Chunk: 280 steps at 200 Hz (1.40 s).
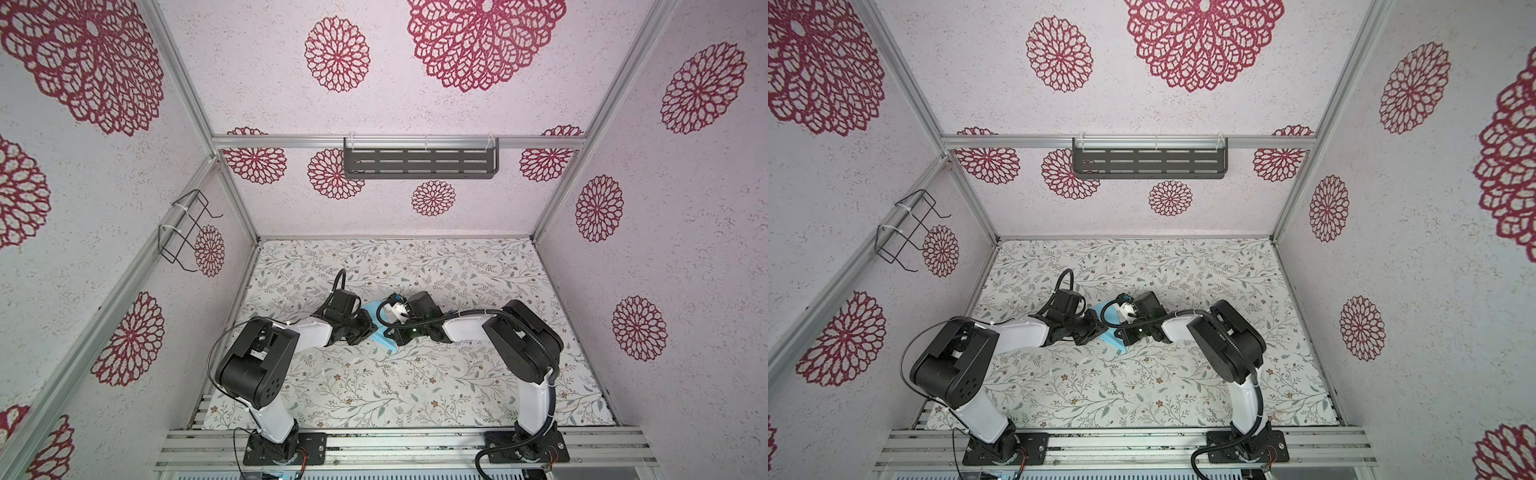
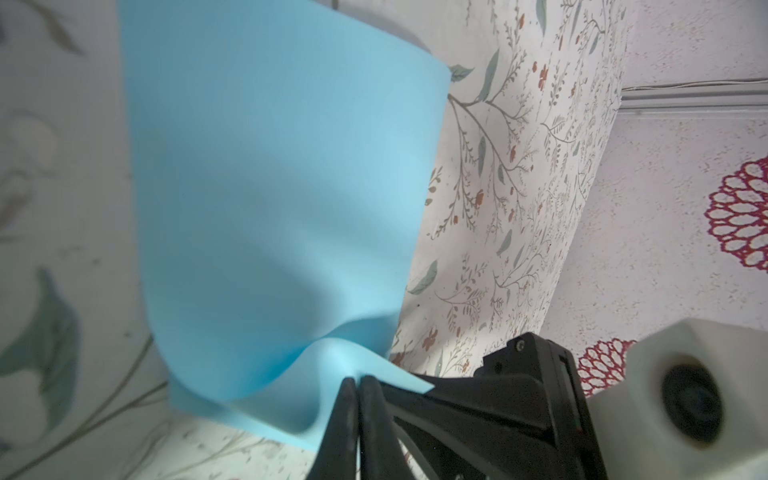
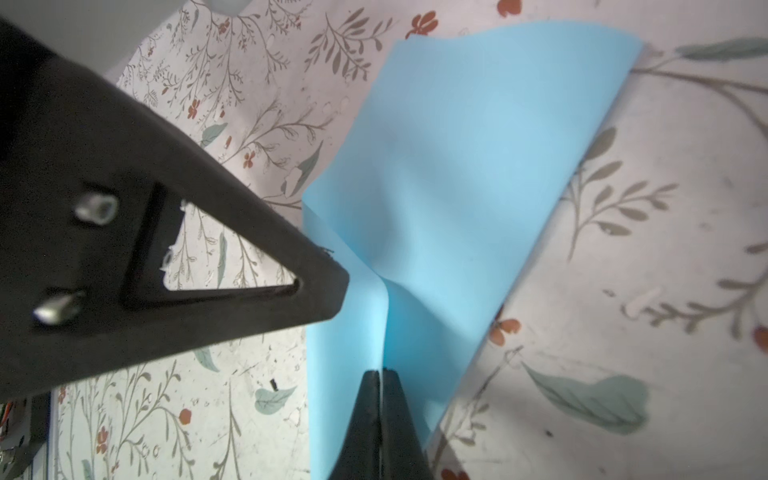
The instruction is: Fold a paper plane with a square sheet of paper (pick it up from the middle)
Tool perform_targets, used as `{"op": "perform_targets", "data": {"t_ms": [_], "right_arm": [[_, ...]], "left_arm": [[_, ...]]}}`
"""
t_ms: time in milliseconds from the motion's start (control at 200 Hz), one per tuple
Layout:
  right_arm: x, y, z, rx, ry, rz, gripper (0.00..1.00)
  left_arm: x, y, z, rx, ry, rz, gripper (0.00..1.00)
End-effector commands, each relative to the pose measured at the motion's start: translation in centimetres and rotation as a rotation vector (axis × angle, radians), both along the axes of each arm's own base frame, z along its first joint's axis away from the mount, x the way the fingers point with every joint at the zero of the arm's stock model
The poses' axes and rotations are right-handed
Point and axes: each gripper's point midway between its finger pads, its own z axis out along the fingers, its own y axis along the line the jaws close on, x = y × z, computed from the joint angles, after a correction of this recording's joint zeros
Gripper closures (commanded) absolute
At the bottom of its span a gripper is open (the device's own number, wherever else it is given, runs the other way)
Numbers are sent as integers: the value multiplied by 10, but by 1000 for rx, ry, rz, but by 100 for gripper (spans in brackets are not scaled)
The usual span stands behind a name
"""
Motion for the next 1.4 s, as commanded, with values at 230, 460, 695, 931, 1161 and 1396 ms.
{"op": "perform_targets", "data": {"t_ms": [230,460,695,931,1161,1396], "right_arm": [[-1,-8,-21,-74,43,-13,94],[-1,-9,-25,-84,53,-15,93],[-1,-8,-24,-83,57,-15,93],[18,-3,28,5,58,-106,83],[30,-32,62,15,132,-286,62],[-8,-12,69,58,331,-234,74]], "left_arm": [[-11,10,-18,56,45,17,94],[-17,15,-22,70,58,25,94],[-18,18,-25,87,60,27,94],[-31,30,-41,164,107,28,97],[-41,38,-56,219,162,25,98],[-41,40,-56,236,170,26,98]]}}
